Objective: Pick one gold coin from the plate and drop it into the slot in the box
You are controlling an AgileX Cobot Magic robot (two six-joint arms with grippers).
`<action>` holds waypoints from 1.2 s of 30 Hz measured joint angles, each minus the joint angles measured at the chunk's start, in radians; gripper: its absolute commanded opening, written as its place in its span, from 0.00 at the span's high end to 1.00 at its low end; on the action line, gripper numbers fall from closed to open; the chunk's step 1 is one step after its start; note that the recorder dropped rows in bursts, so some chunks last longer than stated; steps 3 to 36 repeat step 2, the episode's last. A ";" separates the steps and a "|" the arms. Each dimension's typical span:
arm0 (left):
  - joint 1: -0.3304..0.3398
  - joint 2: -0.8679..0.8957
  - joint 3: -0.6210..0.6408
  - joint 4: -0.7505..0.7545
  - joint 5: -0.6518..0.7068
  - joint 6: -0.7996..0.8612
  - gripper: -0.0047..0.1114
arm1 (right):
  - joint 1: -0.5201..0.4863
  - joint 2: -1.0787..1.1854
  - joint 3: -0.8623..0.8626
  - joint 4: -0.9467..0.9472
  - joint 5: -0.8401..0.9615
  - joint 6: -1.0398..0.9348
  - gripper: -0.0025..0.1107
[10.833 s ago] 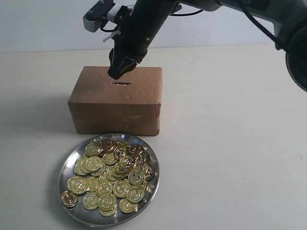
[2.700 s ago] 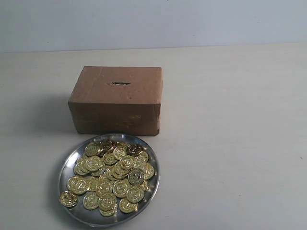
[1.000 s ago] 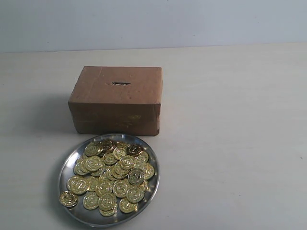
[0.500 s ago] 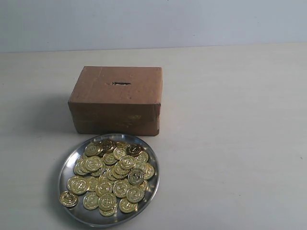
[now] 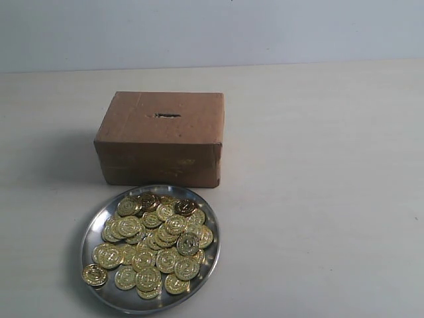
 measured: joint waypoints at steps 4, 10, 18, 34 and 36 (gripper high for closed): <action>0.000 0.000 0.000 0.000 0.000 0.000 0.96 | 0.000 0.000 0.000 0.000 0.000 0.000 0.98; 0.000 0.000 0.000 0.000 0.000 0.000 0.96 | 0.000 0.000 0.000 0.000 0.000 0.000 0.98; 0.000 0.000 0.000 0.000 0.000 0.000 0.96 | 0.000 0.000 0.000 0.000 0.000 0.000 0.98; 0.000 0.000 0.000 0.000 0.000 0.000 0.96 | 0.000 0.000 0.000 0.000 0.000 0.000 0.98; 0.000 0.000 0.000 0.000 0.000 0.000 0.96 | 0.000 0.000 0.000 0.000 0.000 0.000 0.98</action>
